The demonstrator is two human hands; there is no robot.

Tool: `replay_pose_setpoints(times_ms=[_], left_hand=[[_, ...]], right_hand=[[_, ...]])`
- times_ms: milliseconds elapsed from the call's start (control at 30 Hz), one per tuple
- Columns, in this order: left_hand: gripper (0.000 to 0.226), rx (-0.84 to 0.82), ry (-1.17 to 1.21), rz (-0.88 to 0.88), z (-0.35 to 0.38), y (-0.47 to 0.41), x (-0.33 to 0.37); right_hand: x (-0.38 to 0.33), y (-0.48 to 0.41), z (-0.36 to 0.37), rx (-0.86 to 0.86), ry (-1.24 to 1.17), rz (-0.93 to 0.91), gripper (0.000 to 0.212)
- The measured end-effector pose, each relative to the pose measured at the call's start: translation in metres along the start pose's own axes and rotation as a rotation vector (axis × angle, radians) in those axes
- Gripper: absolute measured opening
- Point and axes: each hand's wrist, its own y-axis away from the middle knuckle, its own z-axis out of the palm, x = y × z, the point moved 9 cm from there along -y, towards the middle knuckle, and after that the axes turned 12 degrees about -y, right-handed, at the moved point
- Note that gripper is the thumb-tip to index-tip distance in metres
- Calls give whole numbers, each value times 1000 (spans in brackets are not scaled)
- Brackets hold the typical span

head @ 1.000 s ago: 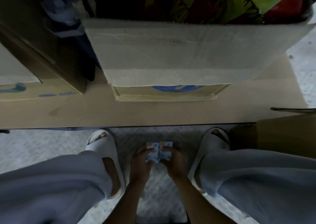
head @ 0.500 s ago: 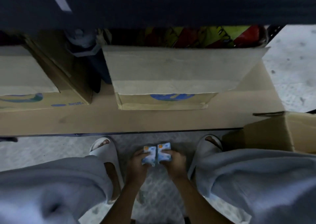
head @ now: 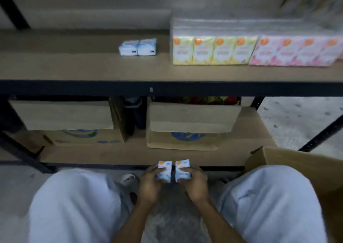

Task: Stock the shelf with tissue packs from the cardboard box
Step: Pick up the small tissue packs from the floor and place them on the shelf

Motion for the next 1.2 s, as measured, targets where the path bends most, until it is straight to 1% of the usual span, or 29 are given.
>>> replay_pose_setpoints(times_ms=[67, 133, 233, 333, 600, 767, 867, 1000, 1200], left_hand=[[41, 65, 40, 21, -25, 1, 18], [43, 125, 19, 35, -50, 7, 35], [42, 161, -15, 103, -86, 19, 67], [41, 273, -37, 185, -123, 26, 99], [39, 503, -60, 354, -218, 36, 171], [40, 614, 8, 429, -271, 30, 204], [41, 620, -5, 412, -296, 14, 214], [44, 537, -16, 331, -314, -18, 220], [30, 455, -134, 243, -327, -63, 213]], right_hand=[[-27, 7, 1, -38, 32, -29, 26], [-52, 10, -1, -41, 69, -49, 31], [-97, 17, 0, -39, 127, -148, 36], [-140, 22, 0, -16, 190, -261, 37], [-266, 36, 10, 11, 159, -562, 38], [-332, 33, 19, 49, 127, -705, 39], [-357, 17, 31, 17, 117, -701, 41], [-373, -15, 49, -10, 194, -641, 43], [-369, -63, 76, -62, 337, -569, 44]])
